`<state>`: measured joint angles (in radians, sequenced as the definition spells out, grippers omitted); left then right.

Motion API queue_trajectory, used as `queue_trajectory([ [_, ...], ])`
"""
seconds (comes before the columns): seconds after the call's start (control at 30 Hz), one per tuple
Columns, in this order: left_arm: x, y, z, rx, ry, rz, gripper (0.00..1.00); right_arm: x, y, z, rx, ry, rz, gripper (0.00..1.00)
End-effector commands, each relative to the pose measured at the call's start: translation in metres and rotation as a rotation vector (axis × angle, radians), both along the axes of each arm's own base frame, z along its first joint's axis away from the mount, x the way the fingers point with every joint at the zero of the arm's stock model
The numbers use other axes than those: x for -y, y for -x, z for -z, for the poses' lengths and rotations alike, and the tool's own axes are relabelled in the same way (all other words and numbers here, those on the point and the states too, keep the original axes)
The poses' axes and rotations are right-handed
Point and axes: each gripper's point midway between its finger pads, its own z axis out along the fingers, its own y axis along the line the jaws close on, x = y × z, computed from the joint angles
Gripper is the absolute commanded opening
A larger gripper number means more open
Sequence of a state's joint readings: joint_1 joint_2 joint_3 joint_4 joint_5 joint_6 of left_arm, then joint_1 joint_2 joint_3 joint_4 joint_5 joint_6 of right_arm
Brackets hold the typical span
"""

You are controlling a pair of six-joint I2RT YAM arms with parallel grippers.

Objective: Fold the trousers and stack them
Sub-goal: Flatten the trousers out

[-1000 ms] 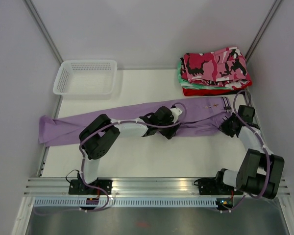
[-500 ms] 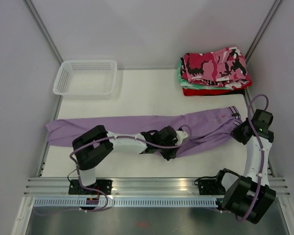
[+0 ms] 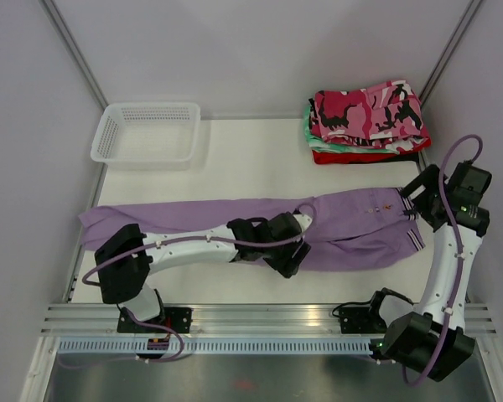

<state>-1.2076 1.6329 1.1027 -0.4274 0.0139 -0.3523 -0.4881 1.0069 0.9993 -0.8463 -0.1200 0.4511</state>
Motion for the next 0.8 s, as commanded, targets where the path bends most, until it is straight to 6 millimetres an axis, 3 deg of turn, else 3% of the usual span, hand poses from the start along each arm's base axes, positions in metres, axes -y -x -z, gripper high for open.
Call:
queue_trajectory([
  [0.0, -0.027, -0.076, -0.047, 0.016, 0.051, -0.390, 0.73, -0.018, -0.021, -0.058, 0.159, -0.002, -0.109, 0.94],
  [0.03, -0.037, -0.085, -0.048, -0.038, 0.067, -0.465, 0.74, -0.024, -0.028, -0.062, 0.187, -0.011, -0.133, 0.95],
  [0.07, -0.045, -0.093, -0.047, -0.112, 0.099, -0.592, 0.74, -0.029, -0.030, -0.052, 0.184, -0.043, -0.146, 0.95],
  [0.1, -0.072, -0.108, -0.033, -0.156, 0.086, -0.720, 0.74, -0.031, -0.036, -0.050, 0.210, -0.067, -0.142, 0.95],
  [0.13, -0.083, -0.113, -0.030, -0.191, 0.111, -0.837, 0.74, -0.034, -0.038, -0.044, 0.217, -0.094, -0.140, 0.95],
  [0.17, -0.097, -0.117, -0.039, -0.180, 0.151, -0.909, 0.75, -0.042, -0.035, -0.021, 0.195, -0.147, -0.149, 0.95],
  [0.2, -0.122, -0.121, -0.027, -0.165, 0.132, -1.000, 0.75, -0.043, -0.035, -0.011, 0.191, -0.163, -0.135, 0.95],
  [0.23, -0.133, -0.122, -0.028, -0.182, 0.160, -1.082, 0.75, -0.043, -0.037, -0.004, 0.197, -0.173, -0.128, 0.95],
  [0.27, -0.144, -0.123, -0.039, -0.175, 0.211, -1.128, 0.75, -0.045, -0.031, 0.017, 0.154, -0.190, -0.122, 0.95],
  [0.3, -0.166, -0.124, -0.028, -0.187, 0.203, -1.205, 0.75, -0.041, -0.028, 0.029, 0.115, -0.183, -0.105, 0.95],
  [0.37, -0.184, -0.127, -0.027, -0.206, 0.246, -1.288, 0.75, -0.041, -0.024, 0.047, 0.069, -0.185, -0.118, 0.94],
  [0.4, -0.204, -0.128, -0.023, -0.202, 0.254, -1.349, 0.75, -0.040, -0.026, 0.055, 0.052, -0.187, -0.117, 0.90],
  [0.53, -0.242, -0.135, -0.020, -0.165, 0.272, -1.458, 0.74, -0.033, -0.034, 0.066, 0.053, -0.172, -0.111, 0.72],
  [0.57, -0.255, -0.138, -0.018, -0.151, 0.268, -1.501, 0.74, -0.032, -0.036, 0.068, 0.054, -0.180, -0.097, 0.60],
  [0.73, -0.281, -0.146, -0.016, -0.138, 0.285, -1.589, 0.73, -0.026, -0.050, 0.074, 0.074, -0.190, -0.073, 0.48],
  [0.77, -0.284, -0.147, -0.014, -0.142, 0.281, -1.604, 0.73, -0.026, -0.052, 0.078, 0.059, -0.197, -0.071, 0.38],
])
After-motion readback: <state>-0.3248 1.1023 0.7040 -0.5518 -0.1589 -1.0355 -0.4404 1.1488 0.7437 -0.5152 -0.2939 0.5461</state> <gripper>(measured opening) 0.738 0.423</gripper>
